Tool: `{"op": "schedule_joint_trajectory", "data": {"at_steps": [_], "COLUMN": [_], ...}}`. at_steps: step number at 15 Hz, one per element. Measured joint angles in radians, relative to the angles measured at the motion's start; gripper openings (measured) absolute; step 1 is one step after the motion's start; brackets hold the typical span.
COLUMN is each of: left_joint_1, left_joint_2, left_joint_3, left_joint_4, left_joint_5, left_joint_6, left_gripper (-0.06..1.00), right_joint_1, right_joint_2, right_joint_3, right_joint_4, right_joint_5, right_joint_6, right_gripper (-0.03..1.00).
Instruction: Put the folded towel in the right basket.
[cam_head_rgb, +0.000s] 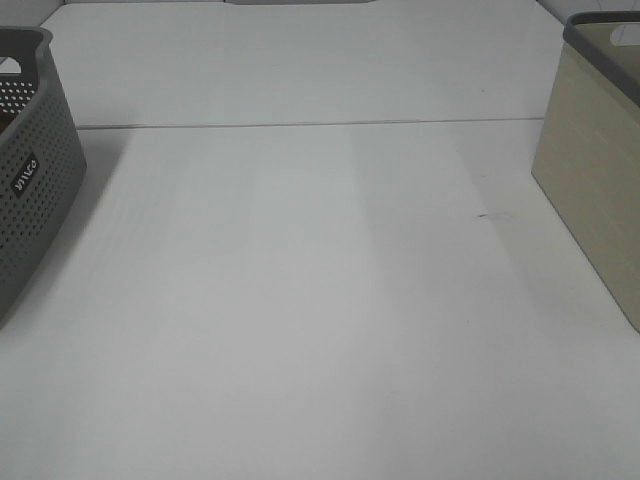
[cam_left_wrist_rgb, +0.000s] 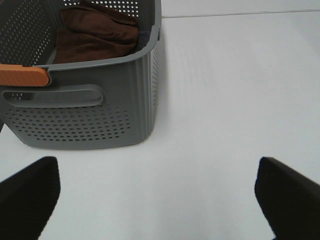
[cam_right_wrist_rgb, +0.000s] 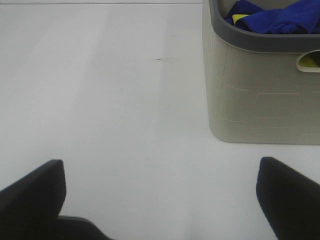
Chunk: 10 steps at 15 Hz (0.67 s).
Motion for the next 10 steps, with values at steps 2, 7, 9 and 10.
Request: {"op": "schedule_joint_trajectory", "data": {"at_steps": [2, 7, 9, 10], "left_joint_1": [0.000, 0.000, 0.000, 0.000], "left_joint_2": [0.000, 0.000, 0.000, 0.000], "left_joint_3": [0.000, 0.000, 0.000, 0.000], "left_joint_4": [0.000, 0.000, 0.000, 0.000], "left_joint_5": [0.000, 0.000, 0.000, 0.000], "left_joint_6": [0.000, 0.000, 0.000, 0.000], "left_gripper": [0.99, 0.99, 0.99, 0.99], "right_joint_1": [0.000, -0.068, -0.122, -0.123], "right_joint_2": [0.000, 0.000, 0.000, 0.000], "right_joint_3": [0.000, 0.000, 0.000, 0.000], "right_joint_4": [0.001, 0.003, 0.003, 0.003], "right_joint_5": [0.000, 0.000, 0.000, 0.000], "right_joint_6": [-0.004, -0.005, -0.005, -0.005], "right_gripper": [0.99, 0.99, 0.99, 0.99]}}
